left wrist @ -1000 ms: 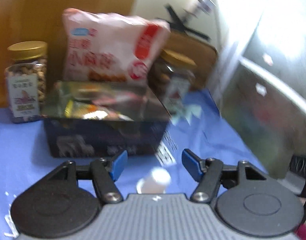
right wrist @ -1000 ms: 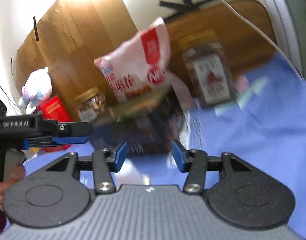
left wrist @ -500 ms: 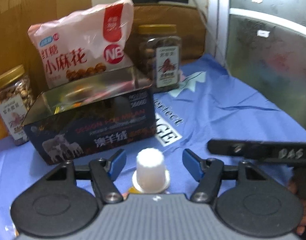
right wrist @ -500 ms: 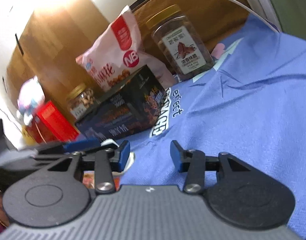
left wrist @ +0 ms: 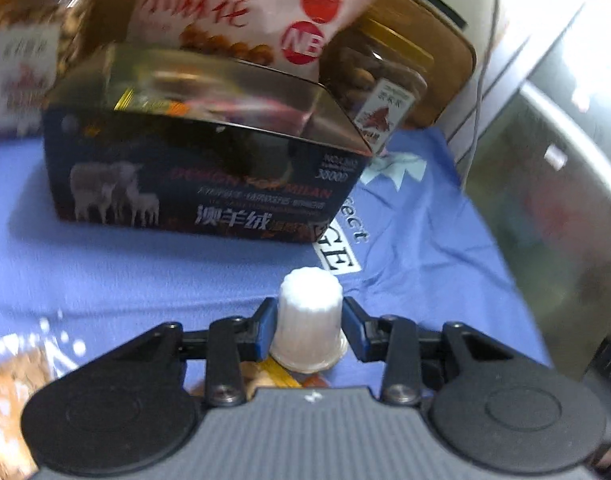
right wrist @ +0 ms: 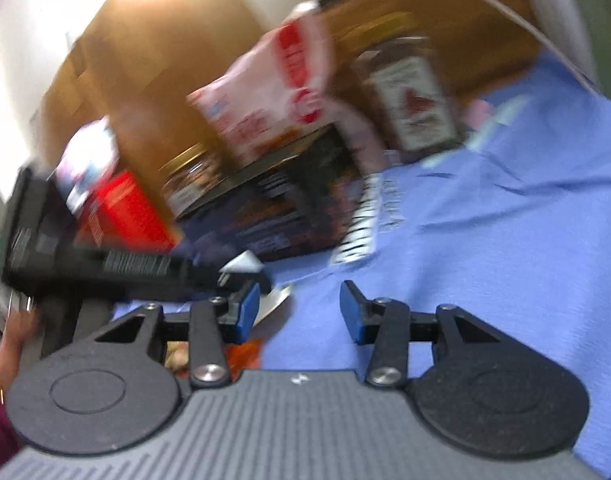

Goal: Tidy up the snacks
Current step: 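Carry the white cup into the tin box and release it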

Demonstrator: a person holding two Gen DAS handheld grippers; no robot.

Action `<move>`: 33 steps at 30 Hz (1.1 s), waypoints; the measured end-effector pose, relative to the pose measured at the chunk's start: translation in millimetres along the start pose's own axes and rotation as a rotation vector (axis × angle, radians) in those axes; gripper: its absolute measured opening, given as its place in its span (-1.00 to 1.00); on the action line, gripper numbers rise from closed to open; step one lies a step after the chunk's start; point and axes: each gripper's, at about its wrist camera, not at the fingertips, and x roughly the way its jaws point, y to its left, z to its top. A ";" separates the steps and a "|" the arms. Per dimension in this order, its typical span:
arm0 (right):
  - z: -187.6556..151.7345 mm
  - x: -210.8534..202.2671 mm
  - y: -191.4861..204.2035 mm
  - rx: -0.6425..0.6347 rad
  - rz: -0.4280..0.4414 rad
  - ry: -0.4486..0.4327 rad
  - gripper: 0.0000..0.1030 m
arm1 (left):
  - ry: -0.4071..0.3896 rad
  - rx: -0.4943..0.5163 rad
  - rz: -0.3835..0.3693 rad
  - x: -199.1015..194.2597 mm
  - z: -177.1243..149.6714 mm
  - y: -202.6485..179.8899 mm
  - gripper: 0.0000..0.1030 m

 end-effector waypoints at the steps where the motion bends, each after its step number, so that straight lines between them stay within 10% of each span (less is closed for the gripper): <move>1: -0.5 2.3 7.2 -0.038 0.004 0.014 -0.06 | 0.001 -0.025 -0.030 -3.6 -0.3 3.4 -0.32; 9: -1.1 11.5 36.4 -0.135 0.021 0.047 -0.07 | -0.023 -0.059 -0.172 -34.0 -8.8 -0.7 -0.32; 13: 9.0 11.4 48.9 -0.168 0.010 0.001 -0.59 | -0.056 -0.035 -0.178 -43.3 -3.1 -4.9 -0.31; 33: 66.2 98.3 38.3 -0.315 -0.267 -0.200 -0.55 | -0.203 0.109 0.049 -2.1 97.1 -19.0 -0.15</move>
